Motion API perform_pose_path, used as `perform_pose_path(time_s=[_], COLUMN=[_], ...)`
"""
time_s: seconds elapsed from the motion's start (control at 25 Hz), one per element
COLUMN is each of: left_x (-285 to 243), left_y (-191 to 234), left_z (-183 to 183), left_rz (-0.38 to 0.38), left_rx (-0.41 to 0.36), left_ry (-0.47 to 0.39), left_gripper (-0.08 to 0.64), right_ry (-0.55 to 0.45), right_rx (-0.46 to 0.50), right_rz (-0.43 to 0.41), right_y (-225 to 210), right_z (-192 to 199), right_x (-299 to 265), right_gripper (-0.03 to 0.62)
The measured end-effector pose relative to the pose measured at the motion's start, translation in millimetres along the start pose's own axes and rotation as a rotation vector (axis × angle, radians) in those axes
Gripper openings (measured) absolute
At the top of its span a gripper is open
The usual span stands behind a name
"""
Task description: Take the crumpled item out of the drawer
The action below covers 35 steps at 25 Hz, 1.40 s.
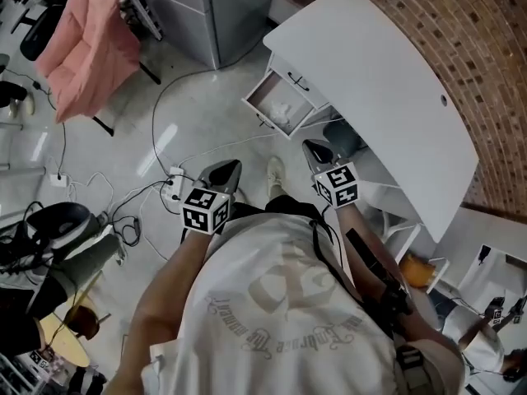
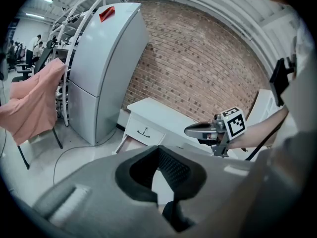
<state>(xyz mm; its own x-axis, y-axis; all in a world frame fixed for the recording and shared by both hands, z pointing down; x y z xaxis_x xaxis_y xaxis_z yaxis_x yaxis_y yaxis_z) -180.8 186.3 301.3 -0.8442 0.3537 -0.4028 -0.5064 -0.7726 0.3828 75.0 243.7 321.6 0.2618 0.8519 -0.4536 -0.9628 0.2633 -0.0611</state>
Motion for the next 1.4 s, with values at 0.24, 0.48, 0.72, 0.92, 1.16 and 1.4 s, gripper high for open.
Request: perform_pose_path(time_s=[0.24,0.48,0.72,0.92,1.16,1.4], left_x=[-48,-103,-144,-160,-170,-177], left_y=[-2,4,25,48,60,67], left_z=[-9,-17,-16,-19,-13,-1], left_rz=[-0.008,-0.051,-0.091,-0.128,-0.163,-0.196], left_rx=[0.002,0.038,0.090,0.143,0.183,0.216], left_ry=[0.052,0.063,0.093,0.112,0.113,0.113], left_gripper=[0.000,0.000,0.000,0.000,0.000,0.000], right_ry=[0.067,0.129,0.180,0.230,0.254,0.281], right_rx=[0.013,0.008,0.019,0.022,0.025,0.037], right_rz=[-0.057,-0.130,-0.188,-0.245,-0.279,-0.295], right_y=[-38,-79,-104,-109,-110,-112], right_z=[6,20,26,28,36,51], right_x=[-39,-88,-143,-178,-202,-219], right_gripper=[0.008,0.008,0.008,0.008,0.008,0.008])
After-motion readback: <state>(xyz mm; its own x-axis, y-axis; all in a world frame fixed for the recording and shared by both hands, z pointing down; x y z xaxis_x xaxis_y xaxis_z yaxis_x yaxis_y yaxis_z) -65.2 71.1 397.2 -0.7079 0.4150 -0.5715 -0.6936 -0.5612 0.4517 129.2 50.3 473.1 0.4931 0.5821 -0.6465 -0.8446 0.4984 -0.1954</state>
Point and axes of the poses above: the fingertips, and each gripper's own axes: x backward along the fingers, y to its left, z out of its underside, the point moved 8 cm from there along x, backward along the fingers, and after that the axes turned 8 degrees about -y, right-handed, at the moved point
